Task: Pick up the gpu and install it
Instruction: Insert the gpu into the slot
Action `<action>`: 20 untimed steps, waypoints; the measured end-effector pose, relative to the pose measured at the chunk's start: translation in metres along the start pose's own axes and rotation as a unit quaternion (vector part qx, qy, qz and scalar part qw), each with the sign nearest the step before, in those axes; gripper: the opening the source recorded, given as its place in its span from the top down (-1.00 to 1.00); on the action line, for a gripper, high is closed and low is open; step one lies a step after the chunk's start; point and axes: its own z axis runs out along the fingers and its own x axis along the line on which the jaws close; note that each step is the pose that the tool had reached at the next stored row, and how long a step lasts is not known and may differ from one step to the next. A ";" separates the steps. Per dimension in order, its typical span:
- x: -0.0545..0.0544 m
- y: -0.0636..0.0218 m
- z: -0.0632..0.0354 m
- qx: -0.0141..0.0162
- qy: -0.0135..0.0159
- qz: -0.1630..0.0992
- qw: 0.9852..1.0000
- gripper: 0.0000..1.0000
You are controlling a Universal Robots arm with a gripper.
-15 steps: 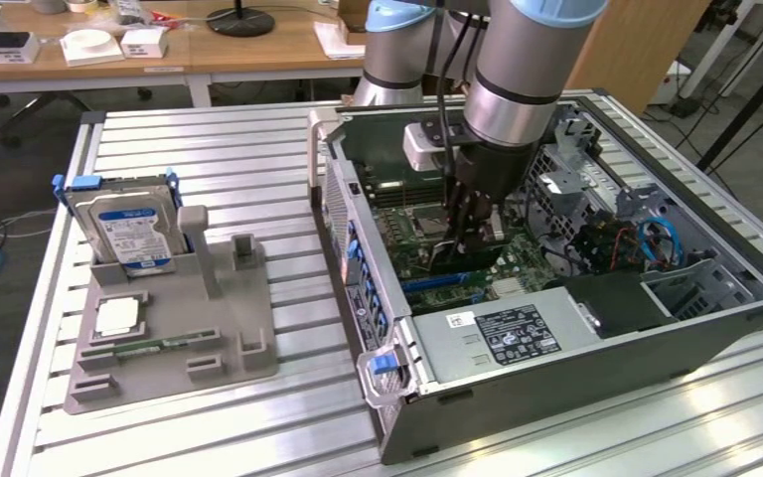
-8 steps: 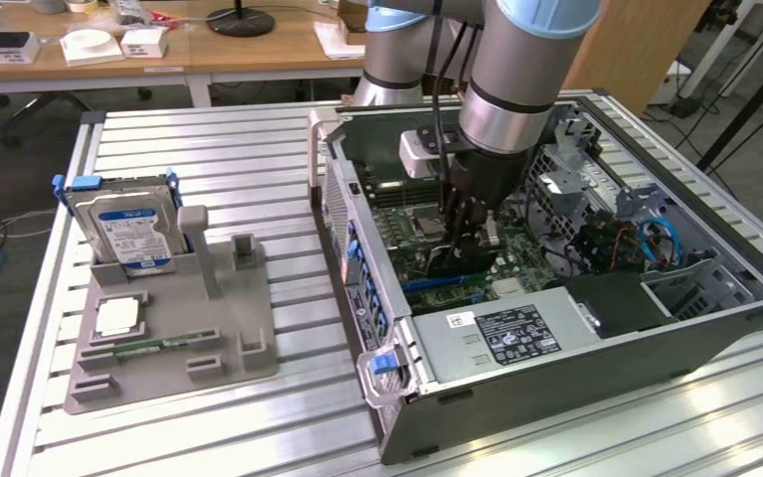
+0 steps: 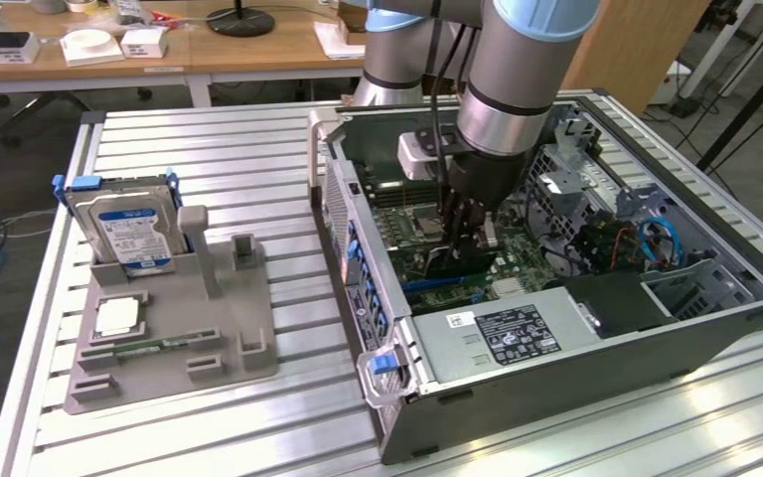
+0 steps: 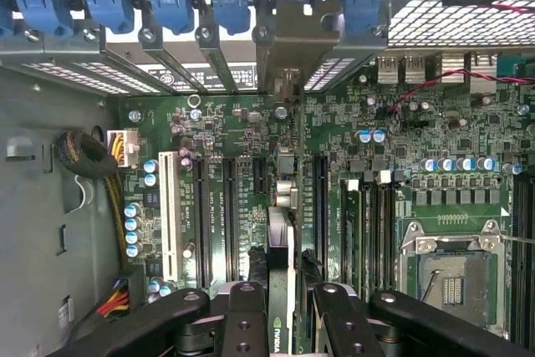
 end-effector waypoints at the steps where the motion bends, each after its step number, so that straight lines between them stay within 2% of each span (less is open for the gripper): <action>1: 0.000 0.0000 0.0001 0.000 0.000 0.000 1.000 0.47; 8: 0.000 0.0002 0.0063 0.001 0.000 0.000 1.000 0.47; 20: -0.003 0.0022 0.0091 0.001 0.000 0.000 1.000 0.47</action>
